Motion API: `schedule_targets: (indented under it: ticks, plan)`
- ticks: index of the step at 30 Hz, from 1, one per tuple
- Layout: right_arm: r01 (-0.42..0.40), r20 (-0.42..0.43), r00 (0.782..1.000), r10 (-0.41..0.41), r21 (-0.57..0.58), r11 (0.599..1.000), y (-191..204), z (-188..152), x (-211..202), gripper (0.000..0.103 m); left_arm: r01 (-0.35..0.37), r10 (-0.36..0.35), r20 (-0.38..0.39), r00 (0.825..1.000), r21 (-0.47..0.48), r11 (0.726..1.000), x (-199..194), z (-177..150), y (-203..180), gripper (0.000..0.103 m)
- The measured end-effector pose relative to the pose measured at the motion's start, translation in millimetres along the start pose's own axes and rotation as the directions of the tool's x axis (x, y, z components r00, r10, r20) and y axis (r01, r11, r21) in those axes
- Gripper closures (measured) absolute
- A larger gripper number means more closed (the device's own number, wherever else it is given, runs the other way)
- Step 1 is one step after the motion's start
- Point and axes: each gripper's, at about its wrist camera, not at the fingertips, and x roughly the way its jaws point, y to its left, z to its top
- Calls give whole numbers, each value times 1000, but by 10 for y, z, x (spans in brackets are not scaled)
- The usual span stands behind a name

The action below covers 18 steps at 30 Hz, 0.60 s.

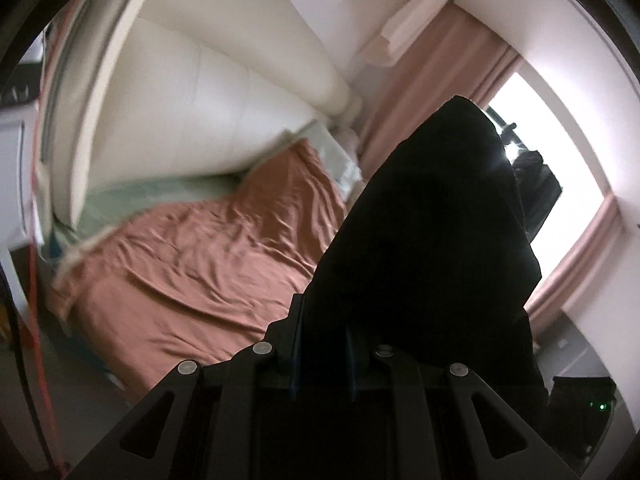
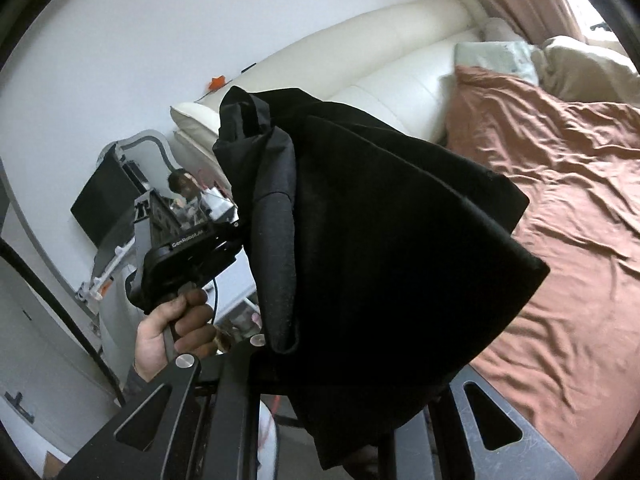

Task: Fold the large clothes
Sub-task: 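Lift the black jacket bundle with both tools and carry it toward the headboard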

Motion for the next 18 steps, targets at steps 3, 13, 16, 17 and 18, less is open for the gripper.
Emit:
schedule_targets:
  ticks: [3,13,16,17,18]
  plan:
    - [-38,3,999,38,8,999,-26,68,302,90,-54,53,27,998,20,998,16,215,101,86]
    - [-154,-52,986,160,97,983,-379,247,1304,90,-179,179,22,984,8,984,321,706,685,86]
    - [-165,-74,981,177,145,976,-631,288,1637,90,-210,210,7,978,-17,978,566,756,919,86]
    - [-161,-83,981,175,153,975,-716,295,1727,90,-220,220,-4,975,-18,975,671,770,995,86]
    - [-159,-93,980,176,163,974,-822,308,1829,90,-227,227,-11,974,-16,974,754,787,1053,86]
